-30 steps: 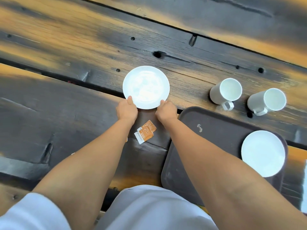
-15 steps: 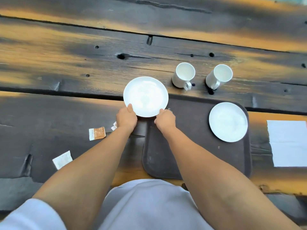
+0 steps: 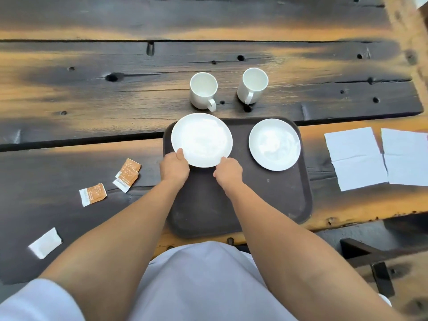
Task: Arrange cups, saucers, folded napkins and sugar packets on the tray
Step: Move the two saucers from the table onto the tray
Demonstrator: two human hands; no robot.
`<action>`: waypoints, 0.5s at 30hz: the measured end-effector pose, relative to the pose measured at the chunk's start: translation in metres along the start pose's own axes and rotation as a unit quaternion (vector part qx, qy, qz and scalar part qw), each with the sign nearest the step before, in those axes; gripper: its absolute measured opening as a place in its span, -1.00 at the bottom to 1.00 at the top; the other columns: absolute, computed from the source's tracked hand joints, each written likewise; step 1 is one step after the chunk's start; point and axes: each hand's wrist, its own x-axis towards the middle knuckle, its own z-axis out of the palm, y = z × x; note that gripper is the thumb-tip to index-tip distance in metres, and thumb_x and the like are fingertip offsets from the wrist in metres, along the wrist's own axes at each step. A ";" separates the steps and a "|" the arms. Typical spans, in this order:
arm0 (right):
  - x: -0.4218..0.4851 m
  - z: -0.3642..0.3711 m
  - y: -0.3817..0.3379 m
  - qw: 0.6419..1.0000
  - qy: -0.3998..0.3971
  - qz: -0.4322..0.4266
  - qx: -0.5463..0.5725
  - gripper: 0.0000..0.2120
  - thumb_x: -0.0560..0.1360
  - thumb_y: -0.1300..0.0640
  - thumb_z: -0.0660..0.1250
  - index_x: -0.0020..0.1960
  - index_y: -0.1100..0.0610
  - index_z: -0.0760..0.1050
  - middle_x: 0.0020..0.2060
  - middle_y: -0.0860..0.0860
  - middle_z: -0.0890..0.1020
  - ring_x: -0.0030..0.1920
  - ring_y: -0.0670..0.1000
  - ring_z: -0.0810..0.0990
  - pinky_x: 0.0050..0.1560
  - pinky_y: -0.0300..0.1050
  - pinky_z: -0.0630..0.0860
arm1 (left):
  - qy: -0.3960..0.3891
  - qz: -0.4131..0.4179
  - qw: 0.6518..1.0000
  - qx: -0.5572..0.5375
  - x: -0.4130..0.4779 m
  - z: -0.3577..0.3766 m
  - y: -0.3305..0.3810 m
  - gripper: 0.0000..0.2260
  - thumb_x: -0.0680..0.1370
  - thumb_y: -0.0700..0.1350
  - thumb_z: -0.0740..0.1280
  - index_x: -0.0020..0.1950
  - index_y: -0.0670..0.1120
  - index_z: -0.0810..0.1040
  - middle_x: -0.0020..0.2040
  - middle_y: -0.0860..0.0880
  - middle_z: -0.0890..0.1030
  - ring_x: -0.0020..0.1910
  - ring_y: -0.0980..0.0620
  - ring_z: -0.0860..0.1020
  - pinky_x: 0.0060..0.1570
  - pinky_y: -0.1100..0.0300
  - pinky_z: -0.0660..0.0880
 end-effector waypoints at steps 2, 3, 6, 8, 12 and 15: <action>0.000 -0.003 0.006 0.999 -0.012 0.002 -0.043 -0.84 0.58 0.28 0.17 0.13 0.19 0.46 -0.13 0.04 0.39 -0.07 0.11 0.46 -0.27 -0.16 0.33 | -0.005 -0.005 1.000 0.008 -0.001 0.007 0.002 -0.46 0.69 0.09 -0.01 0.09 -0.27 0.62 0.02 -0.25 0.66 0.01 -0.21 0.59 -0.10 0.09 0.43; -0.001 -0.006 0.007 0.999 -0.010 0.010 -0.041 -0.84 0.58 0.29 0.16 0.11 0.21 0.47 -0.13 0.05 0.38 -0.09 0.10 0.45 -0.32 -0.18 0.30 | -0.007 -0.006 1.000 0.012 -0.002 0.010 0.003 -0.45 0.69 0.10 -0.01 0.09 -0.27 0.63 0.01 -0.25 0.67 0.00 -0.21 0.60 -0.10 0.08 0.45; 0.001 -0.006 0.015 0.996 -0.015 0.010 -0.090 -0.76 0.57 0.34 0.11 -0.26 0.17 0.27 -0.31 0.00 0.23 -0.11 0.05 0.37 -0.45 -0.20 0.15 | -0.006 -0.012 1.000 0.023 -0.004 0.016 0.006 -0.45 0.69 0.11 -0.01 0.09 -0.26 0.63 0.01 -0.24 0.67 -0.01 -0.22 0.61 -0.10 0.06 0.48; 0.000 -0.008 0.017 0.991 -0.030 -0.012 -0.127 -0.68 0.57 0.34 0.11 -0.33 0.15 0.18 -0.33 -0.01 0.16 -0.09 0.04 0.35 -0.45 -0.21 0.17 | -0.003 -0.016 0.999 0.029 -0.006 0.019 0.009 -0.47 0.69 0.10 0.00 0.11 -0.25 0.62 0.02 -0.23 0.67 0.00 -0.21 0.60 -0.10 0.06 0.48; 0.007 -0.009 0.024 0.984 -0.051 -0.028 -0.167 -0.74 0.58 0.32 0.12 -0.28 0.18 0.26 -0.33 -0.01 0.17 -0.08 0.05 0.35 -0.44 -0.20 0.19 | 0.000 -0.016 0.999 0.045 -0.007 0.024 0.014 -0.49 0.70 0.08 0.00 0.13 -0.23 0.62 0.03 -0.23 0.66 0.02 -0.20 0.60 -0.04 0.03 0.51; 0.011 -0.009 0.029 0.988 -0.044 -0.022 -0.150 -0.62 0.58 0.29 0.16 -0.34 0.12 0.08 -0.31 -0.01 0.24 -0.10 0.05 0.38 -0.42 -0.19 0.22 | 0.003 -0.019 0.999 0.042 -0.008 0.028 0.018 -0.52 0.70 0.07 0.02 0.14 -0.24 0.61 0.03 -0.23 0.66 0.02 -0.18 0.60 -0.10 0.07 0.45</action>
